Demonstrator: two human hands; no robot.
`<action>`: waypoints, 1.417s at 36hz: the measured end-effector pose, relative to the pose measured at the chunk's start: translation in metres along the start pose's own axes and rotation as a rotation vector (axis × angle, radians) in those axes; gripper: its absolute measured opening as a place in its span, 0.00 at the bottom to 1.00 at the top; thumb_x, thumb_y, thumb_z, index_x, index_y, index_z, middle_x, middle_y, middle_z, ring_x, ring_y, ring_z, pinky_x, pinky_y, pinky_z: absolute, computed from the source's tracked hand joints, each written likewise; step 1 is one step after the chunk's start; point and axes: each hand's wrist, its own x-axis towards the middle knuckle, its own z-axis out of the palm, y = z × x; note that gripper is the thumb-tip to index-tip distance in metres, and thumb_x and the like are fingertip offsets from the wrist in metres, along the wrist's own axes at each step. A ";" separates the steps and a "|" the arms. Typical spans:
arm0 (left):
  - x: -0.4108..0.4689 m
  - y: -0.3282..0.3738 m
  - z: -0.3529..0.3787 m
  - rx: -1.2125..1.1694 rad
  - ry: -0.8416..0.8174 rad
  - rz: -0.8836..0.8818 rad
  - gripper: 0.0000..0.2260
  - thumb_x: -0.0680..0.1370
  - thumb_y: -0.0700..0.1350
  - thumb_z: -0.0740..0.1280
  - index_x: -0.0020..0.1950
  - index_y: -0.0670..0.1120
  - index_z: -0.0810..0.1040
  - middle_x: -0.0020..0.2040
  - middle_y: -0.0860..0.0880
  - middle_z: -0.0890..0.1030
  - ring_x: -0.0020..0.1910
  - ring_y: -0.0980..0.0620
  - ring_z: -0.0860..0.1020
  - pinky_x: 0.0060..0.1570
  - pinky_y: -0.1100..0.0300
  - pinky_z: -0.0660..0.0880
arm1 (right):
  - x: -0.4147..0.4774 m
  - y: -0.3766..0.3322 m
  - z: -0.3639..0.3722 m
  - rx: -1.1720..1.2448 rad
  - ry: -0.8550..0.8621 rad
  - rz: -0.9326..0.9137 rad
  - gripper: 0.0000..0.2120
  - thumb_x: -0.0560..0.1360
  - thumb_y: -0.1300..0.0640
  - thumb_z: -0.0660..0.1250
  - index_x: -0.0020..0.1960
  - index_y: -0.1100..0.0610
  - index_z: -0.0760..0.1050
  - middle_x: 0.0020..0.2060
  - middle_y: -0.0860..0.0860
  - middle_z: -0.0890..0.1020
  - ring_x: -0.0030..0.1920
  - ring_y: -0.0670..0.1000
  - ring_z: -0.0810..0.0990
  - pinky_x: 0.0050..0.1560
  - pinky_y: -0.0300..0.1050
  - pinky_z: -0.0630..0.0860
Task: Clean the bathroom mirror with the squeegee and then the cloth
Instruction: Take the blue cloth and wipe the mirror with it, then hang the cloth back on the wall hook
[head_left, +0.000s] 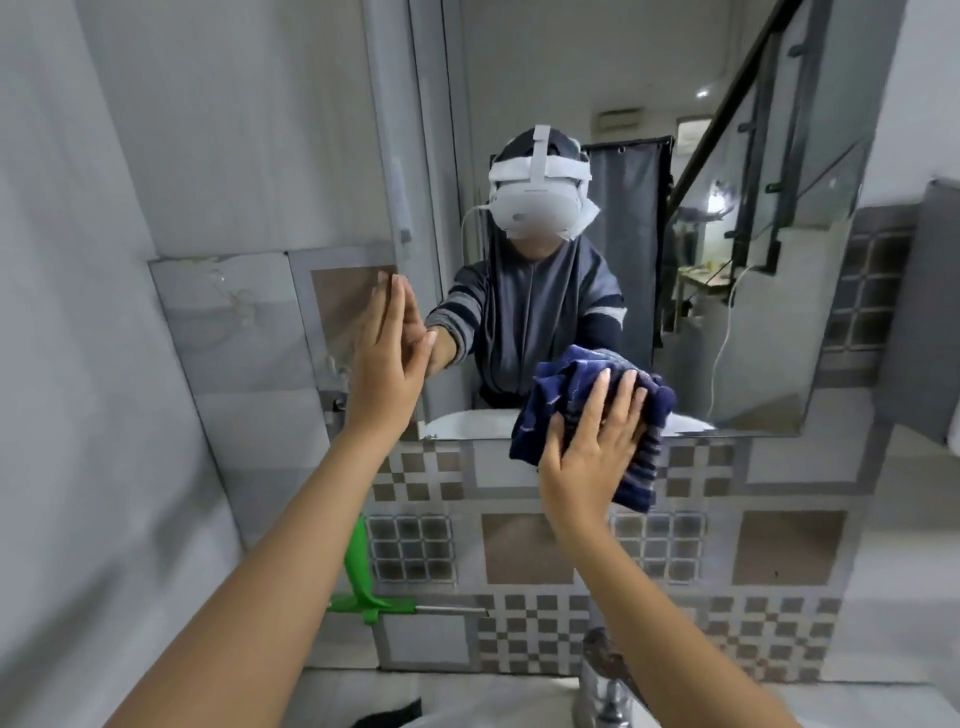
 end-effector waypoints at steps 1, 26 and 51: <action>0.000 -0.002 -0.001 0.000 -0.008 0.007 0.28 0.79 0.51 0.58 0.75 0.45 0.51 0.76 0.45 0.54 0.75 0.50 0.51 0.71 0.46 0.58 | -0.004 -0.006 0.005 -0.019 -0.032 -0.058 0.28 0.78 0.52 0.56 0.75 0.58 0.54 0.74 0.59 0.56 0.75 0.57 0.49 0.74 0.49 0.43; -0.054 -0.019 -0.030 -0.105 -0.051 0.001 0.13 0.78 0.41 0.63 0.62 0.41 0.74 0.58 0.46 0.76 0.58 0.51 0.74 0.61 0.57 0.71 | -0.031 -0.047 0.031 -0.176 -0.269 -0.652 0.24 0.77 0.55 0.59 0.73 0.54 0.62 0.73 0.51 0.64 0.71 0.50 0.63 0.70 0.46 0.60; -0.074 -0.005 -0.020 -0.202 -0.148 -0.234 0.05 0.77 0.41 0.64 0.50 0.41 0.76 0.44 0.49 0.78 0.42 0.55 0.75 0.40 0.73 0.69 | -0.028 -0.054 0.009 -0.016 -0.419 -0.580 0.30 0.74 0.56 0.65 0.73 0.55 0.61 0.73 0.52 0.64 0.72 0.51 0.63 0.70 0.46 0.63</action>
